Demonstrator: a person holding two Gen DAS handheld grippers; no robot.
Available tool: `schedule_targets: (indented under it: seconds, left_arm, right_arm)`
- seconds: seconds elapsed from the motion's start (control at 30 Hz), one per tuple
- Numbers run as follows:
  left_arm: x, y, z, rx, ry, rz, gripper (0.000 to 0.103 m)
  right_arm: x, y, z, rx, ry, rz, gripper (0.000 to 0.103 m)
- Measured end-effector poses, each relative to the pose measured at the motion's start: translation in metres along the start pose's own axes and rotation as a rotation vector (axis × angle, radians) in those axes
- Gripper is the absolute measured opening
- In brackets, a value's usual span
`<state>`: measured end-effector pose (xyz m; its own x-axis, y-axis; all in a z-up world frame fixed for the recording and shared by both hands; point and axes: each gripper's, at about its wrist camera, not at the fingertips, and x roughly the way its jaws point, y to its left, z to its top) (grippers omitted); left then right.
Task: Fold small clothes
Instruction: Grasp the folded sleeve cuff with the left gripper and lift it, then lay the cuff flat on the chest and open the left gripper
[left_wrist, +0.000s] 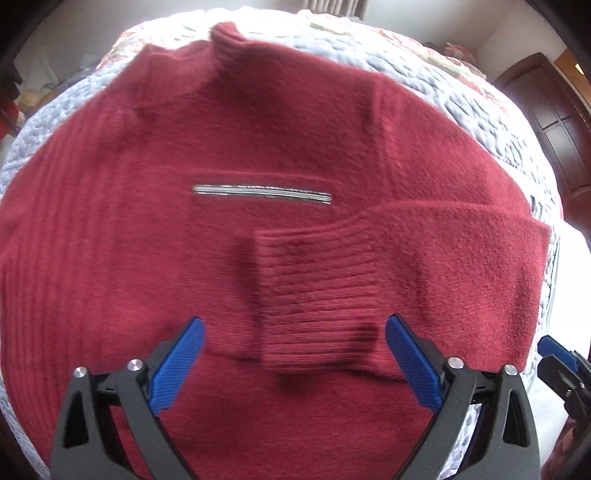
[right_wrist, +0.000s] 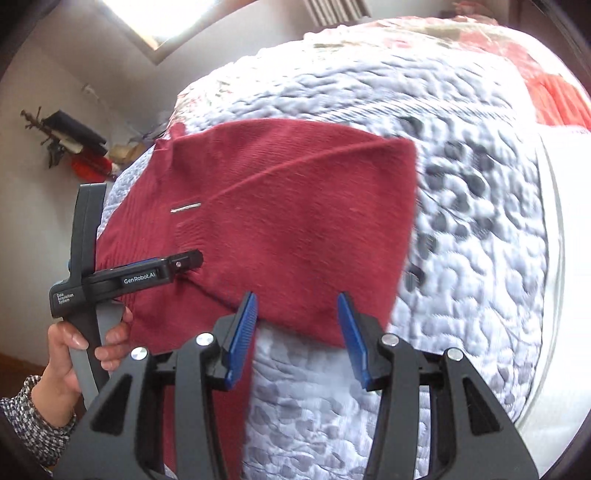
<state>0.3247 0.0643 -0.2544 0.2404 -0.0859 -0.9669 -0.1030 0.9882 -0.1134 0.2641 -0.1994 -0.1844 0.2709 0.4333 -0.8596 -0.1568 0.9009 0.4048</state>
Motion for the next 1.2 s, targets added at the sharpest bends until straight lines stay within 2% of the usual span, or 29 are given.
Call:
schedule_targets:
  seconds: [0.03,0.07,0.13,0.2,0.27,0.3,0.43,0.53,0.7,0.77,0.83,0.9,1.0,1.07,1.13,1.2]
  left_arm:
    - [0.001,-0.007,0.000,0.010,0.003,-0.008,0.085]
    - [0.002,-0.013,-0.001,0.015,0.003,-0.019,0.075]
    - [0.002,-0.021,-0.001,0.013,-0.010,-0.012,0.068]
    - [0.001,-0.024,0.001,0.006,-0.012,-0.042,0.038]
    - [-0.005,-0.025,0.004,-0.013,-0.013,-0.088,0.022]
    - [-0.010,-0.026,0.005,-0.015,-0.024,-0.103,0.019]
    - [-0.045,-0.020,0.007,0.006,-0.124,-0.116,0.017]
    - [-0.077,0.000,0.009,-0.006,-0.214,-0.103,0.017]
    - [-0.118,0.051,0.018,-0.021,-0.318,0.003,0.017]
    - [-0.125,0.079,0.020,-0.040,-0.331,0.054,0.017]
    - [-0.125,0.106,0.023,-0.075,-0.320,0.074,0.017]
    - [-0.121,0.130,0.022,-0.110,-0.310,0.102,0.017]
    - [-0.096,0.157,0.011,-0.146,-0.283,0.102,0.017]
    - [-0.087,0.165,0.010,-0.157,-0.264,0.096,0.018]
    - [-0.074,0.171,0.006,-0.160,-0.246,0.098,0.018]
    - [-0.064,0.173,0.005,-0.156,-0.232,0.105,0.023]
  right_arm:
    - [-0.001,-0.006,-0.003,0.013,-0.002,0.000,0.046]
    - [-0.002,-0.013,-0.006,0.021,-0.003,-0.007,0.046]
    - [-0.004,-0.019,-0.010,0.023,-0.005,-0.029,0.046]
    - [-0.007,-0.025,-0.015,0.026,-0.005,-0.041,0.046]
    - [-0.010,-0.031,-0.018,0.034,-0.005,-0.037,0.046]
    - [-0.011,-0.033,-0.019,0.039,-0.006,-0.040,0.046]
    - [-0.011,-0.033,-0.018,0.058,-0.014,-0.031,0.046]
    - [-0.016,-0.031,-0.019,0.051,-0.019,-0.015,0.046]
    - [-0.009,-0.012,-0.007,0.041,-0.014,0.032,0.050]
    - [-0.001,-0.002,-0.002,0.036,-0.007,0.046,0.051]
    - [0.010,0.010,0.004,0.035,0.005,0.079,0.058]
    - [0.025,0.021,0.010,0.036,0.023,0.084,0.060]
    - [0.047,0.034,0.019,0.037,0.055,0.061,0.060]
    - [0.061,0.038,0.022,0.039,0.083,0.047,0.054]
    - [0.071,0.043,0.026,0.048,0.113,0.028,0.033]
    - [0.077,0.040,0.025,0.055,0.127,-0.008,0.029]
